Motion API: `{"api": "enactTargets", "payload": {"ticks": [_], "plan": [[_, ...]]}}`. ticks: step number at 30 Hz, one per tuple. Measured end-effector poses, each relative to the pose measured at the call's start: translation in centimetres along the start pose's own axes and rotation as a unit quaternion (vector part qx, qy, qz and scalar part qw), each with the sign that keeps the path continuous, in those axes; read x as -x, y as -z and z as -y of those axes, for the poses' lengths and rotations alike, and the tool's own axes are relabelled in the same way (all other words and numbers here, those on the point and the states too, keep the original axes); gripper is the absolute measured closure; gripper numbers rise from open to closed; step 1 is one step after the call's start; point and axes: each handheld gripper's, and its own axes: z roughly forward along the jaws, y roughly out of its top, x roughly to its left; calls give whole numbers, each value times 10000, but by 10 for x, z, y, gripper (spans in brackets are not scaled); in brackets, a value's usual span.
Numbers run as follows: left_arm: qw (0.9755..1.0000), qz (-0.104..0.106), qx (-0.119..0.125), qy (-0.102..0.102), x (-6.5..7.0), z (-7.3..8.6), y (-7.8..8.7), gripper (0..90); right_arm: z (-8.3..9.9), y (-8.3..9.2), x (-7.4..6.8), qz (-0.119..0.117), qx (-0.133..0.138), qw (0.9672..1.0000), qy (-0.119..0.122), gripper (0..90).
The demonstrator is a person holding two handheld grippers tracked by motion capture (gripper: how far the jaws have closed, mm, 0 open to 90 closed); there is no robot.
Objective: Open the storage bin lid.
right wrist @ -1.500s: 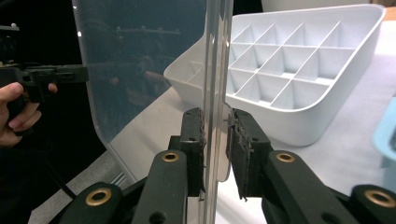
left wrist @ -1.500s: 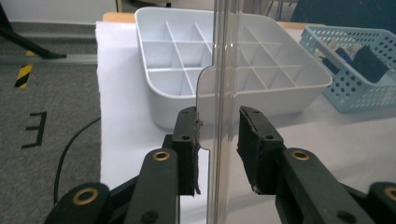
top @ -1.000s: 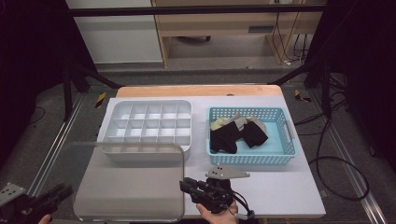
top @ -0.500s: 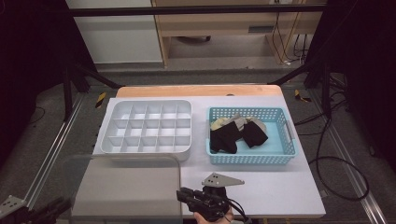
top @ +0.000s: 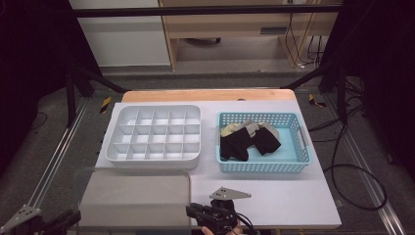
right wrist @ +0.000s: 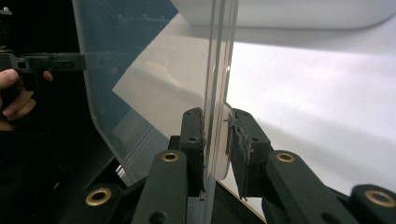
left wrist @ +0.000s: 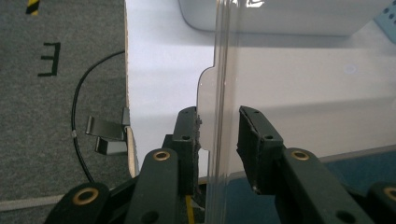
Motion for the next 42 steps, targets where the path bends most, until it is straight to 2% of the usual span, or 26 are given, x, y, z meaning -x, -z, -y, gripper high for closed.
{"api": "enactTargets", "payload": {"ticks": [10,17,25,33,39,42], "plan": [[9996,-37,-257,59,-5,7,-13,686,8,-12,10,43,-194,9997,-168,756],[9995,-42,-320,65,-5,4,-22,684,9,-16,17,118,-267,9993,-245,748],[9991,-54,-412,78,-6,3,-34,663,9,-21,21,232,-334,9989,-239,726],[9985,-15,-518,195,-7,3,-47,648,10,-26,29,343,-421,9981,-300,701],[9984,5,-537,165,-8,3,-49,629,9,-29,30,388,-459,9979,-247,689],[9980,1,-604,160,-8,4,-56,608,10,-31,31,466,-545,9972,-225,670]]}}
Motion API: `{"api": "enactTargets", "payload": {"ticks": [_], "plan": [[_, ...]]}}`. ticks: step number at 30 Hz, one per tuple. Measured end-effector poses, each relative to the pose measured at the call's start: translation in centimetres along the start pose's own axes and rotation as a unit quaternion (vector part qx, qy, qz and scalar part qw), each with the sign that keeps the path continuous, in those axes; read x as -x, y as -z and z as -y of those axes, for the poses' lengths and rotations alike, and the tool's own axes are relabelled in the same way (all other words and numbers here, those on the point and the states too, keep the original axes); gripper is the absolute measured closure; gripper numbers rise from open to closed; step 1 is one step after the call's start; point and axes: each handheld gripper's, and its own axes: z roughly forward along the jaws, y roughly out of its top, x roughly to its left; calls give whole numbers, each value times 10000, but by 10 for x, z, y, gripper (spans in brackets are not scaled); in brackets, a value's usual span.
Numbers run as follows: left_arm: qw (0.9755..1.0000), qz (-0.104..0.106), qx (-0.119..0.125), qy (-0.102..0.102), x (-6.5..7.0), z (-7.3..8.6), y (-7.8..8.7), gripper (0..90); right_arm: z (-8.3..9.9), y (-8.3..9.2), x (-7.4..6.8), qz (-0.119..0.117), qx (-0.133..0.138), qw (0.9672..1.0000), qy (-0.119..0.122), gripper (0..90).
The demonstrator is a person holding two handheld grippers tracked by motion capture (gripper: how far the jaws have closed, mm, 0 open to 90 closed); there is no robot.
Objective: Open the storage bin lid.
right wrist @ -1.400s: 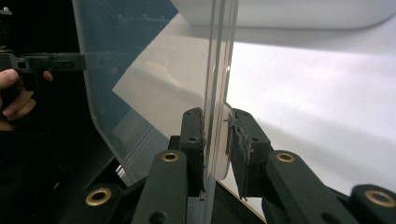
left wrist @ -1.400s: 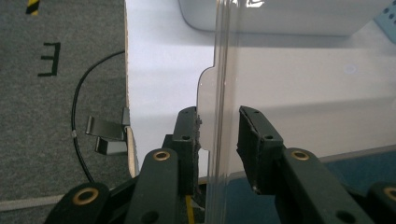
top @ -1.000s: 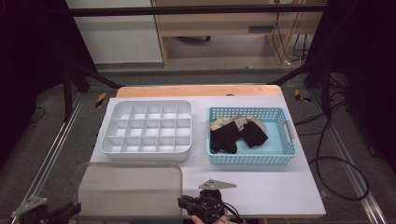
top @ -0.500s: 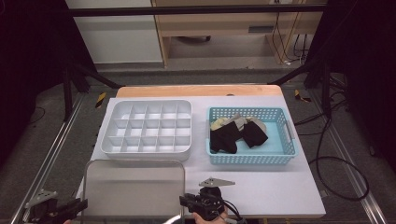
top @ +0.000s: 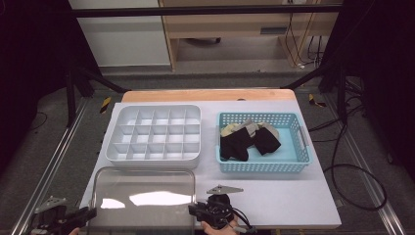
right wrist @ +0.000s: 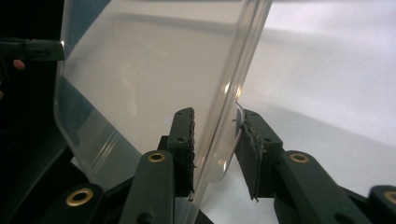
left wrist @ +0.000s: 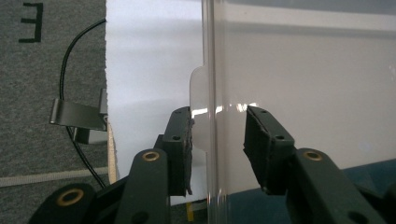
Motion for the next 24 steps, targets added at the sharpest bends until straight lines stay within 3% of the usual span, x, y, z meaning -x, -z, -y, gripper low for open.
{"api": "enactTargets", "payload": {"ticks": [5,15,18,20,24], "plan": [[9999,-133,-73,-39,2,0,-5,604,0,-4,1,79,-57,9999,59,646],[9998,-178,-118,-58,1,0,-8,609,-2,-9,2,132,-88,9998,72,598],[9997,-185,-133,-73,2,0,-8,604,-2,-9,2,173,-72,9997,142,584],[9997,-178,-113,-93,1,0,-8,596,-2,-8,0,366,-31,9989,275,582],[9996,-220,2,-149,3,-3,-5,575,-2,-7,-1,411,79,9985,355,548]]}}
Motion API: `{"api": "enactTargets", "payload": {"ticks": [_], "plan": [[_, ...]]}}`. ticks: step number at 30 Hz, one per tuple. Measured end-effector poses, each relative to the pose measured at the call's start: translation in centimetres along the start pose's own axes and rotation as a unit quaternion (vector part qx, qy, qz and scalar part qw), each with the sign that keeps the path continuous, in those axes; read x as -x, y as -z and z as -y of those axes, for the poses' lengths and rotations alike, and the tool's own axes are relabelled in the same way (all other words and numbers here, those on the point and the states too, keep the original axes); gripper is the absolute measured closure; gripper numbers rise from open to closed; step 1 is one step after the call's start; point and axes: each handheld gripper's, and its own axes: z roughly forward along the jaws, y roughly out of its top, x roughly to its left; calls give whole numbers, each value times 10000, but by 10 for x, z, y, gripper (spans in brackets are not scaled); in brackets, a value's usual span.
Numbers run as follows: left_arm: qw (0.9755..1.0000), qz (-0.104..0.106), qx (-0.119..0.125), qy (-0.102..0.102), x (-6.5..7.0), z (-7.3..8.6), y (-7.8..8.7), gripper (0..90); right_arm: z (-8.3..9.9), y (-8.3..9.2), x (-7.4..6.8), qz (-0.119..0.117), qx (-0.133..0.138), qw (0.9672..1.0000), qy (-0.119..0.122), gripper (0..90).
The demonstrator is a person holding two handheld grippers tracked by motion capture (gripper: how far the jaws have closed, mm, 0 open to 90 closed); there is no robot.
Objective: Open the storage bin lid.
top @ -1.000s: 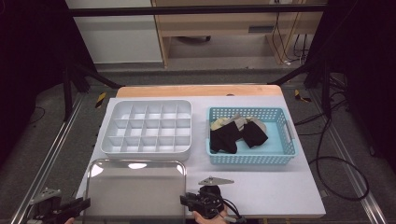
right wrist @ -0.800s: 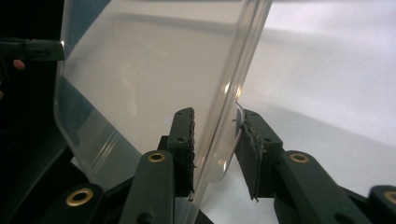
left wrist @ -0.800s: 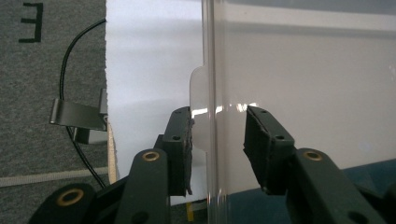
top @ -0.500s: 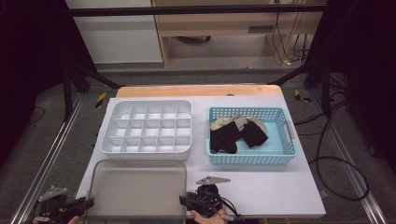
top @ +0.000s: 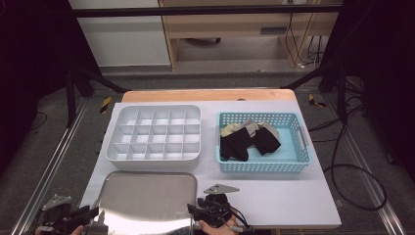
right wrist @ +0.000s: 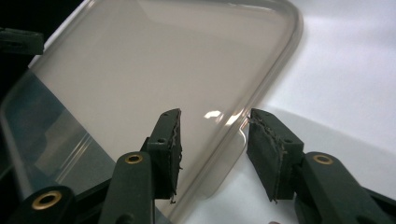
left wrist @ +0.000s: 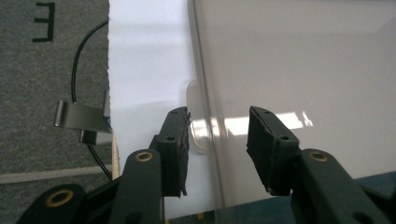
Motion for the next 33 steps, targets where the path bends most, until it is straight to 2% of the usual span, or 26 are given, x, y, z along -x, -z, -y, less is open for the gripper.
{"api": "enactTargets", "payload": {"ticks": [3,7,8,12,15,19,24,28,30,33], "plan": [[9999,-33,137,-71,4,-4,4,554,-3,4,0,-9,108,9999,116,517],[9991,-40,381,-181,12,-9,9,521,-6,6,4,-139,295,9992,223,468],[9983,-33,524,-239,16,-13,10,511,-6,7,5,-161,327,9991,233,460],[9960,-37,822,-362,25,-21,12,458,-11,13,10,-208,556,9975,392,429],[9941,-46,1008,-400,31,-28,12,437,-15,19,15,-151,703,9960,536,398],[9927,12,1105,-484,39,-38,9,407,-22,28,21,-38,861,9937,723,368],[9910,25,1198,-590,47,-47,4,382,-29,36,28,-31,925,9927,769,332],[9900,70,1269,-612,50,-52,2,360,-35,45,35,56,1025,9908,878,314],[9884,158,1413,-535,51,-58,1,356,-38,50,37,88,1083,9898,922,303],[9870,172,1499,-564,53,-60,1,352,-40,56,41,134,1120,9893,929,294]]}}
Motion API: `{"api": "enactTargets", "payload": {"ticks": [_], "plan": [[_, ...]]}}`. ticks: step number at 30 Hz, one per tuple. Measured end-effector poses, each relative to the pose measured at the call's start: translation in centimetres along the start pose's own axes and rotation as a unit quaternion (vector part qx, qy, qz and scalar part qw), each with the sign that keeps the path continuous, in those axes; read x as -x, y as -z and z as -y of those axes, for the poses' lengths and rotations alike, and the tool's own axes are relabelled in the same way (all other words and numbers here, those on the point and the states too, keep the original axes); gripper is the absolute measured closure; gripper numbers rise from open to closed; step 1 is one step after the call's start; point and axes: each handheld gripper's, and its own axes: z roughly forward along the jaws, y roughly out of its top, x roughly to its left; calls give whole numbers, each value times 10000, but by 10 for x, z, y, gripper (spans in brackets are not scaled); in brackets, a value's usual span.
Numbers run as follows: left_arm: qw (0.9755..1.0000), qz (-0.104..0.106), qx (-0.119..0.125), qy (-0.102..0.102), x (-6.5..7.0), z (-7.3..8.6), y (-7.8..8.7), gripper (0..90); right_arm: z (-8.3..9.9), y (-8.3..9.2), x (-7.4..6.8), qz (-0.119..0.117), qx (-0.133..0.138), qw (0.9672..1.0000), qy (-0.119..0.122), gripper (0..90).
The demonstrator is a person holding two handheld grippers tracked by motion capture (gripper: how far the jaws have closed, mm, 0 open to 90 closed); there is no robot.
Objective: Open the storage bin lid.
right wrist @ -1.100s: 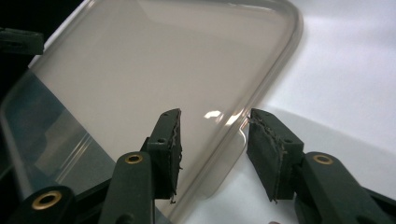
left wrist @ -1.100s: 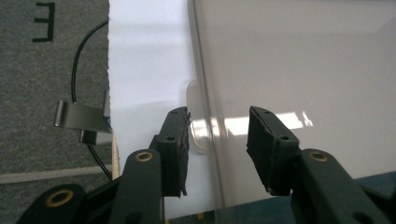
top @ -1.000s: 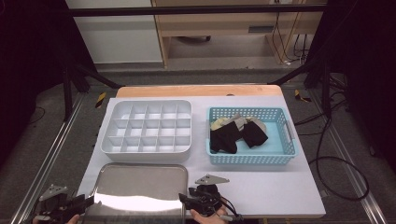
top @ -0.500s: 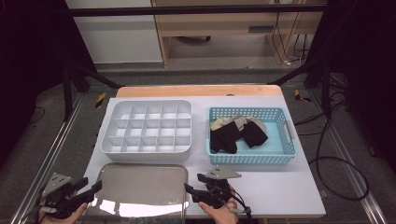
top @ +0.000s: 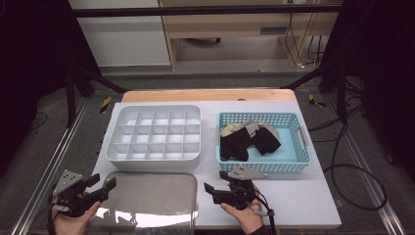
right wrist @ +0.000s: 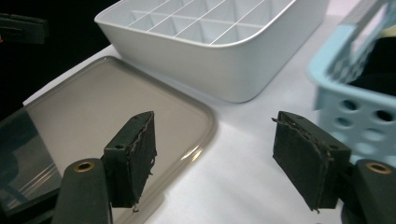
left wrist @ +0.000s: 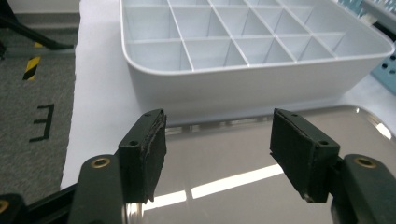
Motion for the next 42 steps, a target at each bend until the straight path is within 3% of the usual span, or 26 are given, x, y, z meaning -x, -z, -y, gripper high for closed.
{"api": "enactTargets", "payload": {"ticks": [6,10,15,23,31,36,42], "plan": [[9999,-37,-77,-55,6,1,-9,341,-7,16,15,141,163,9998,48,278],[10000,77,-28,-38,6,3,-12,340,-13,25,23,243,256,9993,144,272],[9998,127,73,100,0,6,-12,343,-21,38,34,412,385,9983,164,285],[9998,71,50,156,-4,11,-14,352,-33,58,64,681,511,9963,131,301],[9997,-11,39,231,-8,15,-13,355,-40,69,93,1216,506,9913,-7,299],[9997,-25,15,255,-9,16,-15,356,-42,71,108,1605,530,9855,-147,289],[9995,-11,20,303,-11,17,-14,356,-45,71,120,1772,509,9826,-244,281]]}}
